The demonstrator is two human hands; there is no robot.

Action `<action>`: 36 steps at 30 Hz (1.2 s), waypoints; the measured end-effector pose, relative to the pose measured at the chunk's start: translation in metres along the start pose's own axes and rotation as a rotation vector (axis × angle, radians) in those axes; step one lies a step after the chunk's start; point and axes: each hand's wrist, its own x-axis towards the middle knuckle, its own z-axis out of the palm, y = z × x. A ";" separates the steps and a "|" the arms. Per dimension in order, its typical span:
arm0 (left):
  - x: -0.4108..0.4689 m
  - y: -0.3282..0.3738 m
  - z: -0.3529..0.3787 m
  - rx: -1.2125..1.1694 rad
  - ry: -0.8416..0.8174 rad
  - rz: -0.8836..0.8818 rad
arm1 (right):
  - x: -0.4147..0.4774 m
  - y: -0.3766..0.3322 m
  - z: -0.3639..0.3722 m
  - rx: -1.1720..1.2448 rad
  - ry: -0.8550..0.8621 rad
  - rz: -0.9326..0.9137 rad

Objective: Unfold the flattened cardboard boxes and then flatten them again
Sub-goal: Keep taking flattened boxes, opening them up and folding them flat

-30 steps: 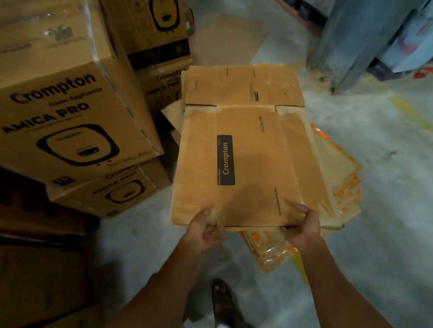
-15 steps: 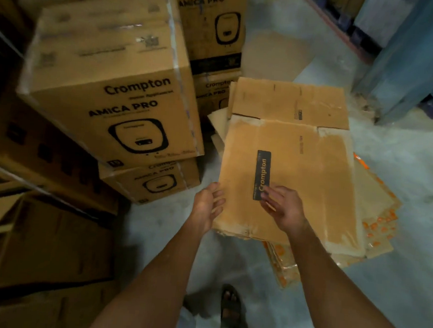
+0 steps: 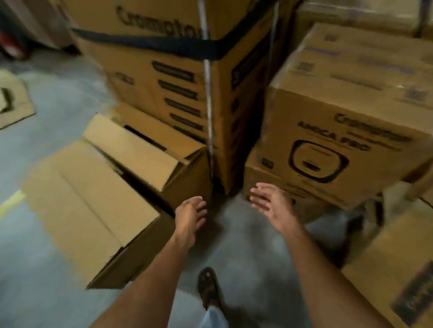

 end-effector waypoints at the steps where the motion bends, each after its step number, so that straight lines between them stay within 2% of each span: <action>1: 0.009 0.007 -0.021 -0.050 0.053 -0.010 | 0.011 0.003 0.029 -0.043 -0.050 0.013; 5: 0.041 0.040 -0.077 -0.208 0.173 0.000 | 0.052 0.008 0.128 -0.195 -0.165 0.051; 9: 0.083 0.065 -0.099 -0.201 0.253 0.029 | 0.086 0.007 0.196 -0.337 -0.211 0.086; 12: 0.119 0.074 -0.100 -0.176 0.244 -0.038 | 0.120 0.002 0.227 -0.409 -0.191 0.086; 15: 0.157 0.072 -0.096 -0.149 0.191 -0.145 | 0.163 -0.005 0.247 -0.513 -0.119 0.036; 20: 0.214 0.060 -0.090 -0.133 0.234 -0.236 | 0.236 -0.012 0.262 -0.794 -0.020 -0.056; 27: 0.254 0.046 -0.080 -0.173 0.270 -0.232 | 0.295 -0.005 0.262 -1.097 -0.009 0.002; 31: 0.247 0.061 -0.083 -0.259 0.289 -0.168 | 0.294 -0.017 0.268 -1.215 0.002 -0.089; 34: 0.234 0.086 -0.093 -0.332 0.286 -0.065 | 0.274 -0.043 0.284 -1.196 -0.035 -0.216; 36: 0.223 0.107 -0.097 -0.387 0.288 0.022 | 0.256 -0.060 0.295 -0.984 -0.086 -0.282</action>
